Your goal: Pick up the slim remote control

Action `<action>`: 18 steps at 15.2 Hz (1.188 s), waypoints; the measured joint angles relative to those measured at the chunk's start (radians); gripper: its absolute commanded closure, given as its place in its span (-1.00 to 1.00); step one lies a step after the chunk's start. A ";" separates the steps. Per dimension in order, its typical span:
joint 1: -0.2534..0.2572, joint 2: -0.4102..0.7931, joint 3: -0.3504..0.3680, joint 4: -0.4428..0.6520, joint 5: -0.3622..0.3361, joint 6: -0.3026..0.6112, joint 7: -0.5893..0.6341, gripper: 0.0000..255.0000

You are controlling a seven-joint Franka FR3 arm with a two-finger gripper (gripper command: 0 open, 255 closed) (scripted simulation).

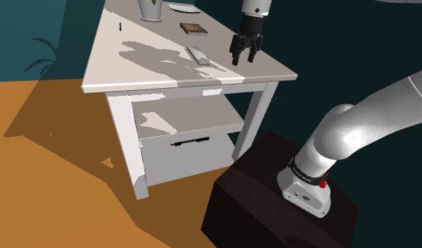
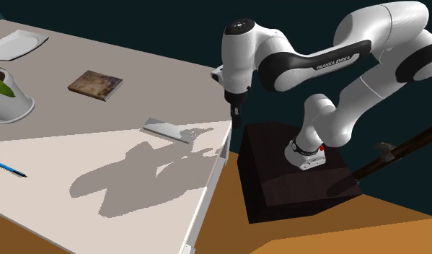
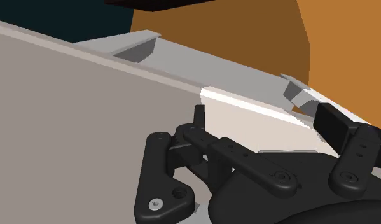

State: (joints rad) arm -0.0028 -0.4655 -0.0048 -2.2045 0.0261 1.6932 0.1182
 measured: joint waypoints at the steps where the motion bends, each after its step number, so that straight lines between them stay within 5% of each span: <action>1: 0.000 0.040 0.004 0.027 0.000 0.015 0.010 -1.00; 10: -0.011 0.391 0.014 0.341 -0.020 0.075 0.081 -1.00; 18: -0.018 0.713 0.003 0.743 -0.040 0.014 0.127 -1.00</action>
State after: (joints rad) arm -0.0204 0.2474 -0.0013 -1.4618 -0.0139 1.7073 0.2453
